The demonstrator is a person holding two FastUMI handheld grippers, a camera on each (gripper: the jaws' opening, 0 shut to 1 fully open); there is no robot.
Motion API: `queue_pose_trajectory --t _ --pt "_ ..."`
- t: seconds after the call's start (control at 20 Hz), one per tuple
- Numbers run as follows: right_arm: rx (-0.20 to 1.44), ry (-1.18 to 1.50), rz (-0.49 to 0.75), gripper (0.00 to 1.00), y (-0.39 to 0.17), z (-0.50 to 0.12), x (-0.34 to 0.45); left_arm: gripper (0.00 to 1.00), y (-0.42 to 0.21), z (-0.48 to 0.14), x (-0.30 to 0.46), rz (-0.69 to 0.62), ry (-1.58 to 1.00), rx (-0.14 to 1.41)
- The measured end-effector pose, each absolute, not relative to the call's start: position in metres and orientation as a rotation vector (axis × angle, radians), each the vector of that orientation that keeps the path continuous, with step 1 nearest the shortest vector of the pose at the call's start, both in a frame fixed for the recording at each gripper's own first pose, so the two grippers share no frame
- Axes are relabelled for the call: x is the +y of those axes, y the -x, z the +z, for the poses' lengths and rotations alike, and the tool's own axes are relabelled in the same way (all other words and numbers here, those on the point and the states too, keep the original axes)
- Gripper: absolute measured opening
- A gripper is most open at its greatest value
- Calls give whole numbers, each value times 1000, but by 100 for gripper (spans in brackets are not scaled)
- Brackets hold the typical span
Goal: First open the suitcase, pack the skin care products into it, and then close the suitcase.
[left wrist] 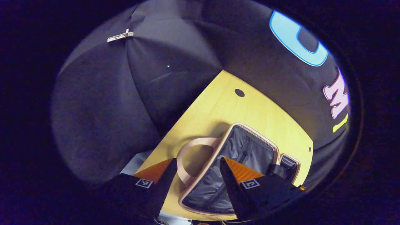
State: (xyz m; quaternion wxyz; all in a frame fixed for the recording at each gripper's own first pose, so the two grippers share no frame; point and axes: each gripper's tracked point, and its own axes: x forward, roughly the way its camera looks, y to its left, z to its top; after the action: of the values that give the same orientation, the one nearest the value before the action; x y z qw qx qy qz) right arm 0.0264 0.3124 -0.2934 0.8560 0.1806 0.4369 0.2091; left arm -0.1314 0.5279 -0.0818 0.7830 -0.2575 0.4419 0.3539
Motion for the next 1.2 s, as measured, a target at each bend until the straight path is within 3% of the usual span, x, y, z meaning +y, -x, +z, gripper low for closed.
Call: queue_pose_trajectory --t 0.25,0.4,0.45,0.55,0.8,1.2 --pt "938 -339 406 97 -23 -297 289 87 141 -146 542 825 656 1091" --pt "942 -341 395 97 -25 -296 284 87 151 -174 551 830 581 1170" --pt "936 -349 397 97 -25 -294 286 73 155 -169 553 834 520 1200" --pt "922 -353 407 97 -27 -295 284 18 140 -171 552 784 444 1206" --pt "889 -347 436 97 -28 -289 284 14 129 -132 531 703 493 1105" --pt "844 -367 464 98 -31 -284 259 10 99 -14 493 624 200 946"
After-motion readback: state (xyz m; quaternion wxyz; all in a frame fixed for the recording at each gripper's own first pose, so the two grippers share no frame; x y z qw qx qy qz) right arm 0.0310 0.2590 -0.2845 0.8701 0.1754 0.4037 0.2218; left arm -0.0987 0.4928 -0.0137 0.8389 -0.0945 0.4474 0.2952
